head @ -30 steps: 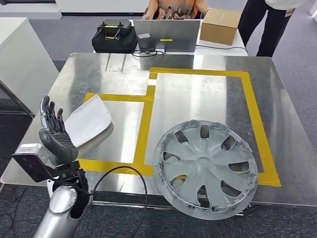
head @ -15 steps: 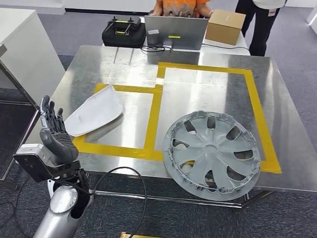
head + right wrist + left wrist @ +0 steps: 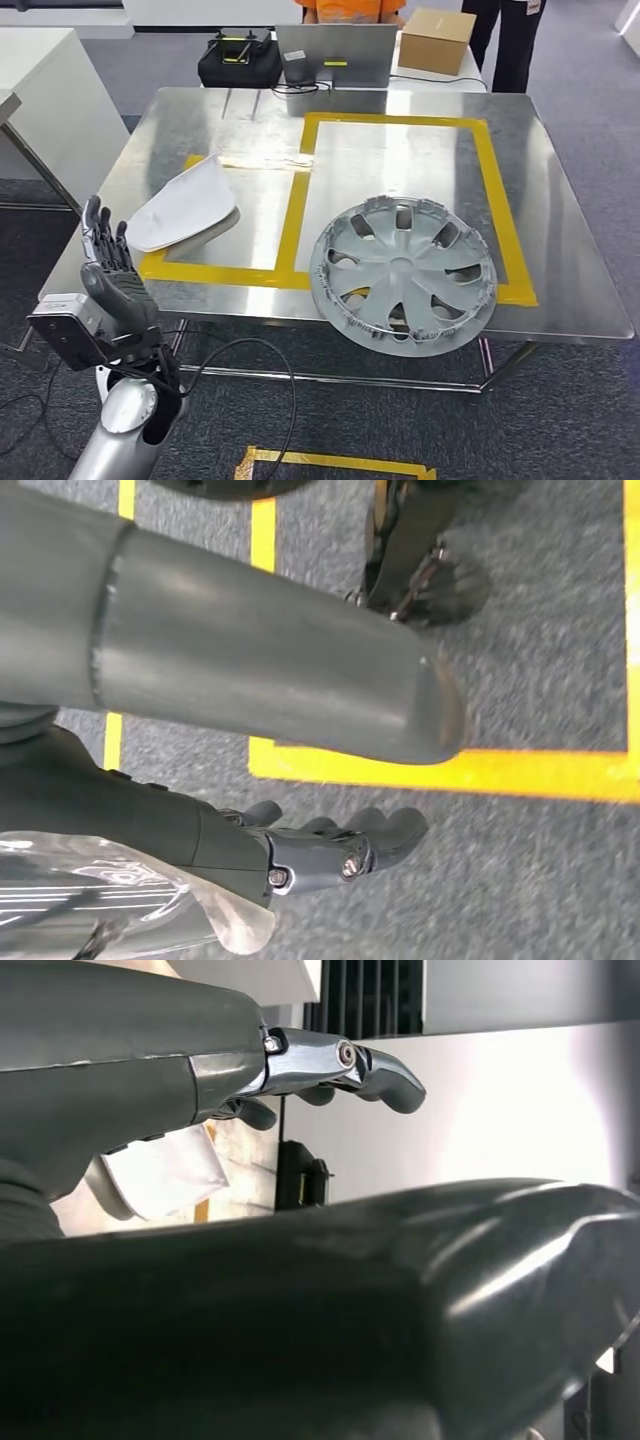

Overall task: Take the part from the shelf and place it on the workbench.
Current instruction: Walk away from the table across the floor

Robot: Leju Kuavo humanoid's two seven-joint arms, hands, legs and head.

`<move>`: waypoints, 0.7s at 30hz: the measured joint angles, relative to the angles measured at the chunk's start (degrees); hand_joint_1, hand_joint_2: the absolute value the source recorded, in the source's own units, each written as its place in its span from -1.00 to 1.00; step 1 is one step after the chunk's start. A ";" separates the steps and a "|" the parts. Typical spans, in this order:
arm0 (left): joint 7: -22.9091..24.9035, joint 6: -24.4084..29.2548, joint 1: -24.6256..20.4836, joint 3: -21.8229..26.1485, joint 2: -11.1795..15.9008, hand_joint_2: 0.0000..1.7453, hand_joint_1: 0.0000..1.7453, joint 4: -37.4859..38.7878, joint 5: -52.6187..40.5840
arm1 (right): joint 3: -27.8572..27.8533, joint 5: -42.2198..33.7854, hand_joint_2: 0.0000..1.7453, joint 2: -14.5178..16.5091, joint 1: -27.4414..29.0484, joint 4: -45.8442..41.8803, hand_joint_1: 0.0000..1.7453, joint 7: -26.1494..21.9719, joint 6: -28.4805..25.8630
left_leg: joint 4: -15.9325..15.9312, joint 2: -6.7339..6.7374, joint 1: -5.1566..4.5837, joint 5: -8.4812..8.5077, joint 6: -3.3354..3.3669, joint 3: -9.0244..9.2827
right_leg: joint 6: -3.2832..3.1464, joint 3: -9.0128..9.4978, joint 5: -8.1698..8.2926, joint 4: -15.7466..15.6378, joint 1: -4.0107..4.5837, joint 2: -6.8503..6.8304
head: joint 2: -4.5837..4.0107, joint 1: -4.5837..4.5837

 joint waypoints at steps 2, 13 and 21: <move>-0.01 0.14 0.10 0.00 0.10 -1.00 -1.00 0.00 -0.02 | -0.01 0.00 -1.00 0.00 0.00 -0.01 -1.00 0.01 -0.03 | 7.12 0.00 0.07 -4.05 -0.22 -1.00 | -0.20 -1.40 1.28 0.22 0.19 -0.07 | 0.00 -0.14; -1.69 3.63 0.09 0.09 0.63 -1.00 -1.00 -0.07 -3.75 | -0.19 0.37 -1.00 0.25 0.05 -0.02 -1.00 0.05 0.01 | -9.74 0.23 -0.56 1.56 3.01 10.62 | 2.03 -7.22 3.47 2.99 0.60 0.08 | 0.00 -0.12; -2.54 3.97 1.52 2.70 1.08 -1.00 -1.00 -0.88 -6.11 | -0.48 0.87 -1.00 0.26 0.01 -0.07 -1.00 0.08 0.12 | -9.02 0.47 -0.31 6.83 2.97 3.63 | 3.63 -4.81 -1.53 12.89 -0.24 0.26 | 0.00 0.09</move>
